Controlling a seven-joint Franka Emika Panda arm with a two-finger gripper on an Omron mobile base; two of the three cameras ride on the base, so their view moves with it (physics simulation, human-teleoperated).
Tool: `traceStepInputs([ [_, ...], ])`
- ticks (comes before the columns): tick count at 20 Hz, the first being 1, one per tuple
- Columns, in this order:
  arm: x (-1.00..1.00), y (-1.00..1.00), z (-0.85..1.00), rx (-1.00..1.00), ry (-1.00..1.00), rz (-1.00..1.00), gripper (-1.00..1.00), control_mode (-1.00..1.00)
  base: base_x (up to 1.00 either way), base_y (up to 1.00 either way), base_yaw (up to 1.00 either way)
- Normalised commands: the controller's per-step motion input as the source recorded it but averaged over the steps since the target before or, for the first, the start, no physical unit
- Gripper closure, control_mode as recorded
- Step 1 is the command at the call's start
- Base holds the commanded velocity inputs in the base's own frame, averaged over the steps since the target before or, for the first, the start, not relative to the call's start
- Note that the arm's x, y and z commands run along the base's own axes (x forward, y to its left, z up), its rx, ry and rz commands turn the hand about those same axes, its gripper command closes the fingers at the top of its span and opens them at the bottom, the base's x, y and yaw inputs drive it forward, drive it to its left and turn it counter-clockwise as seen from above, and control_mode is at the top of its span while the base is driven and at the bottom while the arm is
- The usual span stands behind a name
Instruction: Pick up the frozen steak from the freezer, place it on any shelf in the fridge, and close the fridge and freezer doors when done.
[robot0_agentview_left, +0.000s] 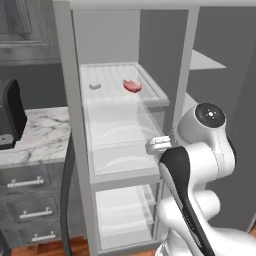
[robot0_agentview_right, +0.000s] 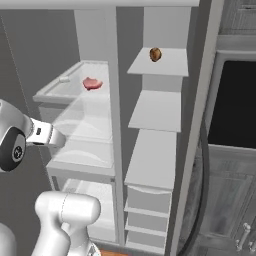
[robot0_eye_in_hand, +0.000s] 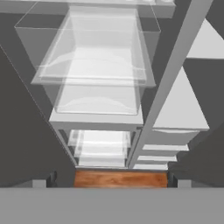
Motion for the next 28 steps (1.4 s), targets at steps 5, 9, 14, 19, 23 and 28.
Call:
traceStepInputs([
  [5,0.0,0.0,0.0,0.0,0.0,0.0,-1.0,1.0,-0.43,-0.08,-0.02],
  [9,0.0,0.0,0.0,0.0,0.0,0.0,-1.0,1.0,-0.54,-0.09,-0.02],
  [14,0.0,0.0,0.0,0.0,0.0,0.0,-1.0,1.0,-0.56,-0.06,-0.02],
  [19,0.0,0.0,0.0,0.0,0.0,0.0,-1.0,1.0,-0.55,-0.03,-0.02],
  [23,0.0,0.0,0.0,0.0,0.0,0.0,-1.0,1.0,-0.52,-0.04,-0.02],
  [28,-0.07,-0.01,0.0,0.0,0.0,-0.01,-1.0,-1.0,-0.28,-0.02,-0.01],
])
